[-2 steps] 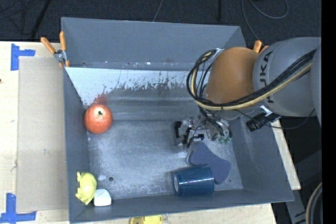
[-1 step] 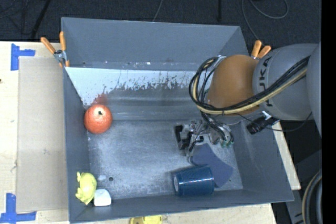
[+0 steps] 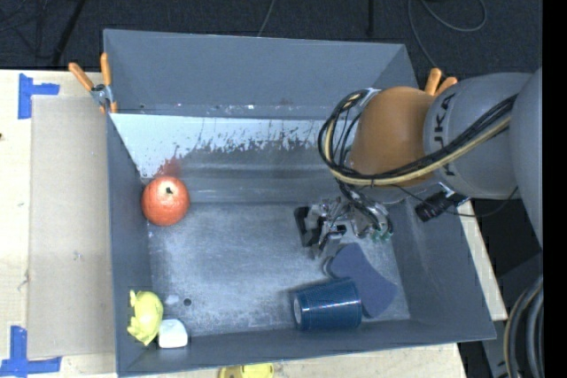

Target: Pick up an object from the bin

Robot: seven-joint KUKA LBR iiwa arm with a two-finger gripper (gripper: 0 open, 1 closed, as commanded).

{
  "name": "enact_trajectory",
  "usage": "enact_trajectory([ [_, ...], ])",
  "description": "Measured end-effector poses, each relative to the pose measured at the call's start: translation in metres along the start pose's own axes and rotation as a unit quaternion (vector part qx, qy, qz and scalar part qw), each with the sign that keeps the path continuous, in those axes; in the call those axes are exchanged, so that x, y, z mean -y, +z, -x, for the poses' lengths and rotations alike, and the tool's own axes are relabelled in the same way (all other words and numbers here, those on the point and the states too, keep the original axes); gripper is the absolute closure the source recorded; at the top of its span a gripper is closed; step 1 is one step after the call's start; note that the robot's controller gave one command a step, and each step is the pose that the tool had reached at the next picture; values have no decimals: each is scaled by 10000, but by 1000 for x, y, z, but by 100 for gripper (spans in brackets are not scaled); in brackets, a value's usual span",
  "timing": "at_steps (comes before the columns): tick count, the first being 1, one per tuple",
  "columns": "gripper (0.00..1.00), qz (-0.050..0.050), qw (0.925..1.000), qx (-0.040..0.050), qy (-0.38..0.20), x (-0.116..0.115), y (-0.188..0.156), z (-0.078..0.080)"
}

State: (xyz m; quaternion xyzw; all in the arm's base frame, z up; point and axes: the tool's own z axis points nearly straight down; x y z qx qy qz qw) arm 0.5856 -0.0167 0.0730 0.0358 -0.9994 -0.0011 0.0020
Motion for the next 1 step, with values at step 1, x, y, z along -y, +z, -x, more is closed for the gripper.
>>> enact_trajectory([
  [1,100,-26,10000,79,38,-10,-1,-9],
])
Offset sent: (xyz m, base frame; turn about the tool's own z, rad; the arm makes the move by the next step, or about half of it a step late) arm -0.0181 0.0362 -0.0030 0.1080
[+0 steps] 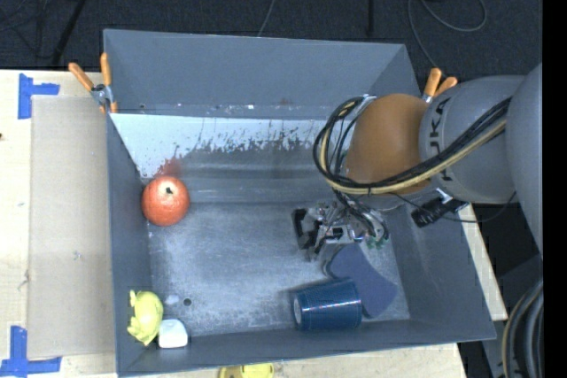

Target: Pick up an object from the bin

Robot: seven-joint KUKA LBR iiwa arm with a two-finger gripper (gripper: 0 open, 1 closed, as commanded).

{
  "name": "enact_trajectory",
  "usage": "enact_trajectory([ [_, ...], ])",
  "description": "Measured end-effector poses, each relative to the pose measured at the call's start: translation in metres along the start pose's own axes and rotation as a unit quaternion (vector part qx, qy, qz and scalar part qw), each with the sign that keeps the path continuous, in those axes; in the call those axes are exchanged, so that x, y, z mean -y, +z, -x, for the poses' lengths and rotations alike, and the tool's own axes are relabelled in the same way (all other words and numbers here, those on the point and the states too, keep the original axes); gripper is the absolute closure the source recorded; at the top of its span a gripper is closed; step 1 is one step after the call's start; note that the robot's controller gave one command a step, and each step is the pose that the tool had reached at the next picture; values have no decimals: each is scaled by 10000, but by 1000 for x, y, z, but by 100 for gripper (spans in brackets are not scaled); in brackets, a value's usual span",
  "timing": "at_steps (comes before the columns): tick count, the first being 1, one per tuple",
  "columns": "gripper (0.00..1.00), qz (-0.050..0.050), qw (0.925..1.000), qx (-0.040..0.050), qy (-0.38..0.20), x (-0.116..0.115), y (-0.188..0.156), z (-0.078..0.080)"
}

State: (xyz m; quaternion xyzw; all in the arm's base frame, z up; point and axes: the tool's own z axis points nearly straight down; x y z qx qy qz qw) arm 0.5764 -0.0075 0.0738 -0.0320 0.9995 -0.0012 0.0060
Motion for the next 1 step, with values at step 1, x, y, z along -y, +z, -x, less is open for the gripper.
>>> enact_trajectory([
  [1,100,-11,9991,-22,433,-17,0,-5],
])
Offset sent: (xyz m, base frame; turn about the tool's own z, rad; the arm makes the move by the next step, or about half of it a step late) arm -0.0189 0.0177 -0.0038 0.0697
